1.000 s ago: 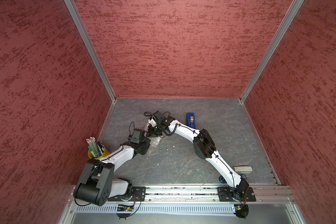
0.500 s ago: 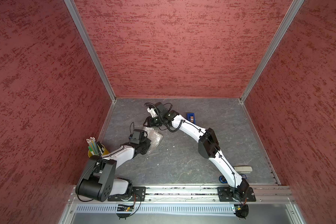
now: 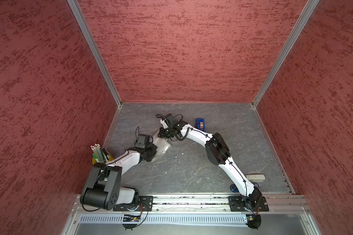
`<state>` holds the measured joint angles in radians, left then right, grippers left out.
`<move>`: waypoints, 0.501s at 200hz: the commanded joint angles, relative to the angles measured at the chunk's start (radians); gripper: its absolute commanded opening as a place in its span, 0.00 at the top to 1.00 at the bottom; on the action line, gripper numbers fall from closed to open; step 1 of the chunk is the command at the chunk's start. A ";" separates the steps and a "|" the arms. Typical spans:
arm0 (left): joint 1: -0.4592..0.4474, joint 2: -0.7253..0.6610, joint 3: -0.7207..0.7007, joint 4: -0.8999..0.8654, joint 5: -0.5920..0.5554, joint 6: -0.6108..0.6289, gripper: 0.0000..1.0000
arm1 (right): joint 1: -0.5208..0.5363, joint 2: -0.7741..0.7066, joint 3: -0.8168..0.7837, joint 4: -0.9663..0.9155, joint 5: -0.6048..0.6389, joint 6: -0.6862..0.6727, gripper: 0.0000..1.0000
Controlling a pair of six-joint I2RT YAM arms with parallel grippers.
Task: Wrap dinner plates in bubble wrap
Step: Adjust the bubble wrap at the center of the board.
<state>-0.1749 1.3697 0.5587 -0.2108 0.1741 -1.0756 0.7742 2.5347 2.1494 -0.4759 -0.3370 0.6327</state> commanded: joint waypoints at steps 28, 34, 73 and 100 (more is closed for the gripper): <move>-0.024 0.051 0.047 -0.102 -0.013 0.099 0.90 | 0.001 -0.300 -0.527 0.230 0.055 0.196 0.82; -0.045 0.060 0.057 -0.108 -0.015 0.113 0.88 | 0.007 -0.325 -0.572 0.260 0.047 0.210 0.82; -0.114 0.135 0.078 -0.086 0.028 0.142 0.85 | 0.016 -0.501 -0.706 0.279 0.096 0.230 0.82; -0.112 0.130 0.084 -0.076 0.051 0.146 0.84 | 0.035 -0.576 -0.645 0.211 0.114 0.140 0.80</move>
<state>-0.2794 1.4727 0.6621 -0.2459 0.1879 -0.9562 0.7856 2.0560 1.4391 -0.2634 -0.2649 0.8188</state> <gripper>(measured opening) 0.158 0.195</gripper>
